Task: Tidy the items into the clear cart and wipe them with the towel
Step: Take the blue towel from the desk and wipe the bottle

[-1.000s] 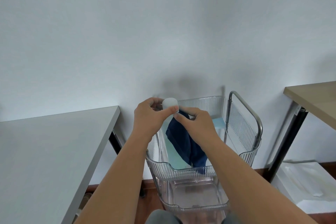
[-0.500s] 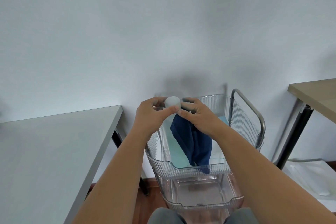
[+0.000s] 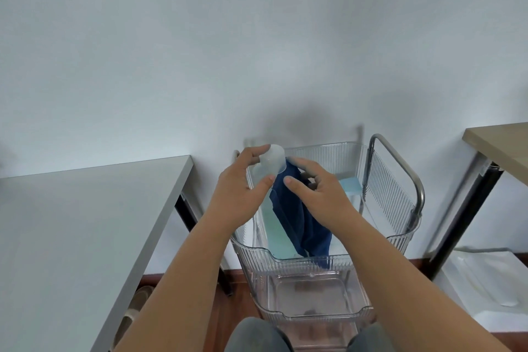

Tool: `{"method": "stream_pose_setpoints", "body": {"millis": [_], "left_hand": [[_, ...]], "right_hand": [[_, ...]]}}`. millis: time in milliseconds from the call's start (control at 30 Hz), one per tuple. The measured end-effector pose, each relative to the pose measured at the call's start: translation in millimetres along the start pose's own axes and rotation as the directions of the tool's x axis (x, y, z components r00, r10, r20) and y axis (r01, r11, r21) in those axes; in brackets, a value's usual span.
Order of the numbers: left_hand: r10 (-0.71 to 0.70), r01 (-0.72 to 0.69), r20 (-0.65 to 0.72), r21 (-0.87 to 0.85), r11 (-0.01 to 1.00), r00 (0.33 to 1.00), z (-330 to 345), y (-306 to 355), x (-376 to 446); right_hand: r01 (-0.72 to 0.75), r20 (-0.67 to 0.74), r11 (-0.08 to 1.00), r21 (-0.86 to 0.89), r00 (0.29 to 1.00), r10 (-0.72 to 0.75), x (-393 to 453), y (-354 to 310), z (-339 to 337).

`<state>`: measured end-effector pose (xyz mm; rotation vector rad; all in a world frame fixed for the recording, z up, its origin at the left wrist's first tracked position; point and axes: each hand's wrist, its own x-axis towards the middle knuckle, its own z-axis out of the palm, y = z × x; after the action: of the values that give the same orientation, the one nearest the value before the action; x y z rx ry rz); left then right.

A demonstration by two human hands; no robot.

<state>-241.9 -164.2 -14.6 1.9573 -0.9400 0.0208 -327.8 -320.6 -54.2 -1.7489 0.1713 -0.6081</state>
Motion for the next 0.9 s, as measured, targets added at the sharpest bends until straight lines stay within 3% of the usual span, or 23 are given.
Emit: {"method": "stream_pose_setpoints", "body": {"millis": [100,200,500,767,900], "left_hand": [[-0.027,0.027,0.081,-0.004,1.000,0.996,-0.5,-1.8,-0.5],[-0.025,0.044,0.153,-0.123,0.991,0.988,6.1,-4.9,-1.3],[-0.005,0.051,0.186,-0.244,0.968,0.983,9.2,-8.6,1.8],[0.001,0.057,0.244,-0.232,0.971,0.970,4.8,-10.8,4.0],[-0.053,0.096,0.274,-0.143,0.985,0.960,-2.5,-0.1,3.7]], "right_hand": [[0.006,0.020,0.999,-0.038,1.000,-0.005,1.9,2.1,-1.7],[0.014,0.015,0.999,-0.050,1.000,-0.014,1.7,3.3,-1.2],[-0.026,0.050,0.998,0.053,0.998,0.023,2.3,5.5,4.2],[-0.034,0.245,0.993,0.117,0.969,0.004,24.3,-7.5,-7.2],[-0.056,0.305,0.997,0.055,0.952,0.037,29.5,-16.5,-12.5]]}}
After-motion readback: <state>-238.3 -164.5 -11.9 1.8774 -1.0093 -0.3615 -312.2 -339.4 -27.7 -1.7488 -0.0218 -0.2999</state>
